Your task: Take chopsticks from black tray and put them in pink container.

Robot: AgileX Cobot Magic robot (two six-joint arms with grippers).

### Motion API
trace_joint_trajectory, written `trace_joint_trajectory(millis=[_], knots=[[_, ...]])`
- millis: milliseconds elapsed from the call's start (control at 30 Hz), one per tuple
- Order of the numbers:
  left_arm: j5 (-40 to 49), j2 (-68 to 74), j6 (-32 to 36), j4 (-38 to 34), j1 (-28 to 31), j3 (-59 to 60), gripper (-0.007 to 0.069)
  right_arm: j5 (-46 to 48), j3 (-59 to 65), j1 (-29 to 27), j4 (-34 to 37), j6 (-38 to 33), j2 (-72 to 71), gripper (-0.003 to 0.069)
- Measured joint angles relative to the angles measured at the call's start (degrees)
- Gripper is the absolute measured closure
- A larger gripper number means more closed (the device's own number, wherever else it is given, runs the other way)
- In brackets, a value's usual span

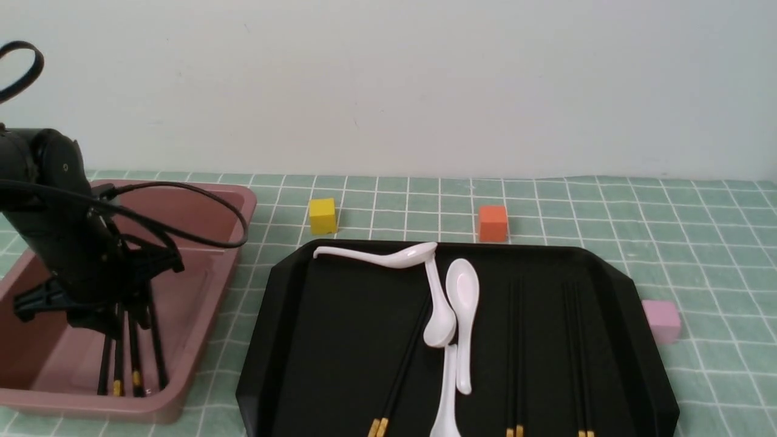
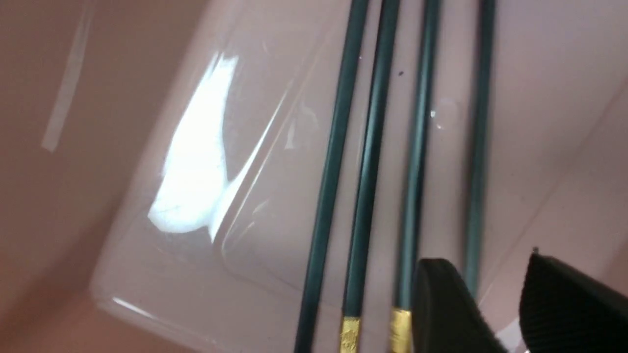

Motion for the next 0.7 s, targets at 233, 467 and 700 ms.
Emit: trace_joint_trajectory(millis=[233,467,700], knots=[[5.6,-8.2,3.3,0.0,0.0,-0.1,0.0471,0.0,0.0,0.0,0.0,0.0,0.0,0.0419],[10.3,-23.6,8.6,-2.1,0.0,2.1,0.0637,0.0,0.0,0.0,0.0,0.0,0.0,0.0419],[8.8,-40.6,10.2,-5.0,0.0,15.2,0.0637,0.0,0.0,0.0,0.0,0.0,0.0,0.0419]])
